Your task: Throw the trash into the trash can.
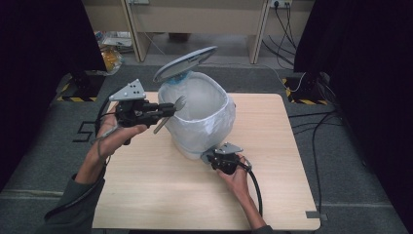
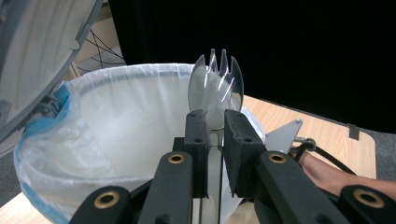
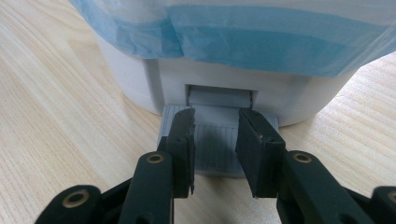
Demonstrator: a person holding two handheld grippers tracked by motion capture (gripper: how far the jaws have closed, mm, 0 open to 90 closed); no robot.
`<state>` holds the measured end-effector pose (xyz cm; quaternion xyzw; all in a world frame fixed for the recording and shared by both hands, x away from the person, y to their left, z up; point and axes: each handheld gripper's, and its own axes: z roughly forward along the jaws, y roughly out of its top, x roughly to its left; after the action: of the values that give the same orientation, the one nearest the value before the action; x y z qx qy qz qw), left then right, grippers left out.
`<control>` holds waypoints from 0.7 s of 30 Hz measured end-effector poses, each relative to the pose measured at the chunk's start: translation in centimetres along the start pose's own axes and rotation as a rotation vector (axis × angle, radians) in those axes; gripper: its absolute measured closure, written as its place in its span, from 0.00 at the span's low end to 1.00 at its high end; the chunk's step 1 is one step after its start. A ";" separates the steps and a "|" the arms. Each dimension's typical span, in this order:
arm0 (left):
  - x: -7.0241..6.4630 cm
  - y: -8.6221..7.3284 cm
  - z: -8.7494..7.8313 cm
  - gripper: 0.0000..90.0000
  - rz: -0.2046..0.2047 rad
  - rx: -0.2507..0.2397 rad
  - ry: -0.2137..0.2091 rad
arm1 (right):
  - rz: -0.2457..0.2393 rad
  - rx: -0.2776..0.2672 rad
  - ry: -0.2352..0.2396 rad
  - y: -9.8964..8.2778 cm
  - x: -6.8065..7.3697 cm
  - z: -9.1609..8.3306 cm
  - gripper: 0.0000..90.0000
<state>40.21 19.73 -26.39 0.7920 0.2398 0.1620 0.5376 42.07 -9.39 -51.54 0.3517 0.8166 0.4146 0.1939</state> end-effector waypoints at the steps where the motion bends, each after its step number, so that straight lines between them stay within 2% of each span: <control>1: 0.1 0.4 0.3 0.89 0.000 -0.001 0.000 | 0.000 0.000 0.000 0.0 0.0 0.0 0.74; 13: 0.6 2.9 2.3 0.89 -0.010 -0.004 -0.002 | -0.003 0.000 0.001 0.0 0.0 0.0 0.74; 21: 0.9 3.9 3.4 0.89 -0.014 -0.003 0.006 | -0.003 -0.001 0.001 0.0 0.0 0.0 0.74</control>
<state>43.51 16.39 -24.03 0.7891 0.2468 0.1608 0.5391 42.10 -9.41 -51.54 0.3500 0.8172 0.4148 0.1941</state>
